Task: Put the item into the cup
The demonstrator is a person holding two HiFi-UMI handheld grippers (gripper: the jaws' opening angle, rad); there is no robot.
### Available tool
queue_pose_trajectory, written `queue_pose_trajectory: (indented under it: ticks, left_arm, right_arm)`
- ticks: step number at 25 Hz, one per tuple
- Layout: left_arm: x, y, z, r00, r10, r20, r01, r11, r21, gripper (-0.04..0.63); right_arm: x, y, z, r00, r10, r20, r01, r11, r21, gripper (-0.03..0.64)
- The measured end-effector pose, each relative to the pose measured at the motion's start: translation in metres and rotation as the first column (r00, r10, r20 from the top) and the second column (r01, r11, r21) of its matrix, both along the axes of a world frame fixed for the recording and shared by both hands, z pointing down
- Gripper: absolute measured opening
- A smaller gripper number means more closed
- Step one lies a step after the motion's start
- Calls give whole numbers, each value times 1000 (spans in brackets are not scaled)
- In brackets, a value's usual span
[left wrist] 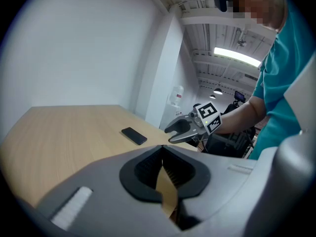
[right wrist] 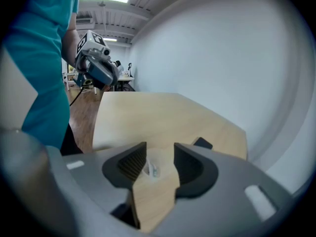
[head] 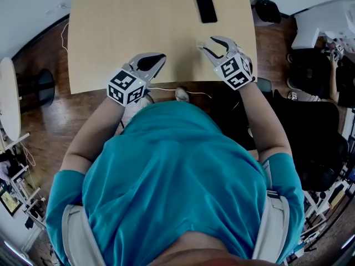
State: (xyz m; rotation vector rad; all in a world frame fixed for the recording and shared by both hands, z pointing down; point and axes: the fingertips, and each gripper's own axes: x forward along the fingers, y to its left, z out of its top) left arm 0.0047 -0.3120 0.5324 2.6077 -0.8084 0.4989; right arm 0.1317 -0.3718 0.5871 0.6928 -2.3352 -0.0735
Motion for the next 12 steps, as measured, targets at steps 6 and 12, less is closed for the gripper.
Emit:
queue_pose_trajectory:
  ticks: [6, 12]
  left_arm:
    - [0, 8, -6, 999, -35, -9, 35, 999, 14, 5]
    - [-16, 18, -19, 996, -83, -22, 84, 996, 38, 6]
  right_arm:
    - [4, 8, -19, 998, -2, 56, 1, 1000, 22, 168]
    - [-12, 20, -38, 993, -23, 115, 19, 999, 30, 167]
